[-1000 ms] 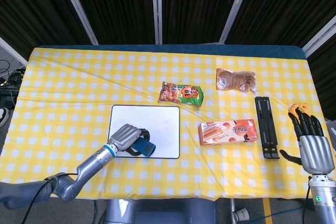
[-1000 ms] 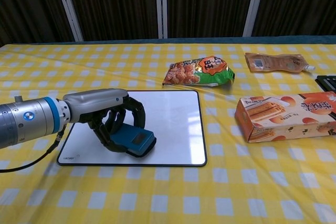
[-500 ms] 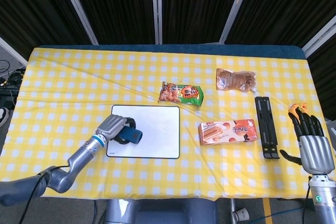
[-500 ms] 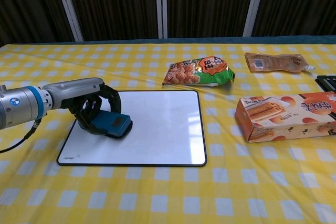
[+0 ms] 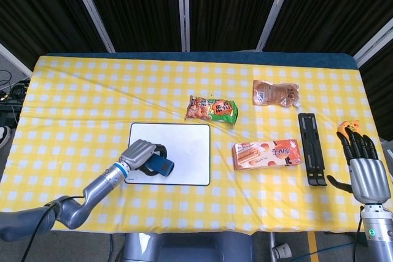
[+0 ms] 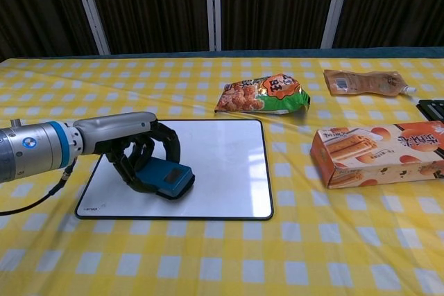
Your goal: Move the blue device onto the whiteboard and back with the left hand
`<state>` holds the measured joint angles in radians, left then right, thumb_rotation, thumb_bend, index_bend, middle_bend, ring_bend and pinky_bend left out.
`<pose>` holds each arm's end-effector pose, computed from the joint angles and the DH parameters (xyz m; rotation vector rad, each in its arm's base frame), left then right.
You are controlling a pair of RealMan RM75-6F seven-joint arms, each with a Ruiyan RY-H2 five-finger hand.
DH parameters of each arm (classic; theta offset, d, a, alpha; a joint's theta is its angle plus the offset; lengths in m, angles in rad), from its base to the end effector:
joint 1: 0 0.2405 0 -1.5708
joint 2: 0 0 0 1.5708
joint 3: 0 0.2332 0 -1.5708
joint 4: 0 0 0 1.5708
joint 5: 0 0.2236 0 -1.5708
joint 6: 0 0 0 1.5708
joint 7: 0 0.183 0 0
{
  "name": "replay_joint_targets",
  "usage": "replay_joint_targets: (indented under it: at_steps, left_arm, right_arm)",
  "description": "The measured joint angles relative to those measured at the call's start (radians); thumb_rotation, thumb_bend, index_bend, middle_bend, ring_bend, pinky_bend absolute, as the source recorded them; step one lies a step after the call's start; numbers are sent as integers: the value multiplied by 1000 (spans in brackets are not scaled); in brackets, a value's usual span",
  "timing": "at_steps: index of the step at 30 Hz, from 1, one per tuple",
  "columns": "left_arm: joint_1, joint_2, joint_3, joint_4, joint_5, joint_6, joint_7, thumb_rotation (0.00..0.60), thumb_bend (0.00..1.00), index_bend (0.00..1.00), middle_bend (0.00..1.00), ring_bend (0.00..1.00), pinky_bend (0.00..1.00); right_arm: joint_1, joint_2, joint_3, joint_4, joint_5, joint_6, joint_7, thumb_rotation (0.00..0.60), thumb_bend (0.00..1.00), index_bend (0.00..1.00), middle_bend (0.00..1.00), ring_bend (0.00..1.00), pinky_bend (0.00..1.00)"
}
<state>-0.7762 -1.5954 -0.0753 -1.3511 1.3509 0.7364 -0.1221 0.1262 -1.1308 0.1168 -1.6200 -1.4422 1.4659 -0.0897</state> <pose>-0.1330 0.3346 -0.1024 -2.1186 -1.2659 -0.9132 -0.2867 -0.2457 0.1448 1.3533 -0.8205 0.8928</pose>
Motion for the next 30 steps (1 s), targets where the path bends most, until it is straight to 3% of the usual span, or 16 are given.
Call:
replay_joint_targets:
  at_steps: [8, 25, 30]
  left_arm:
    - [-12, -11, 4, -33, -17, -2, 60, 600, 266, 497, 390, 503, 602]
    - [5, 10, -9, 135, -88, -29, 21, 600, 266, 497, 390, 504, 602]
    - [-4, 5, -12, 137, -78, -38, 17, 600, 266, 497, 390, 503, 602]
  right_arm:
    - [-2, 3, 0, 2, 1, 2, 5, 600, 0, 0, 0, 0, 0]
    - [0, 0, -1, -5, -4, 3, -7, 600, 0, 0, 0, 0, 0]
    - [1, -2, 0, -5, -2, 1, -8, 600, 0, 0, 0, 0, 0]
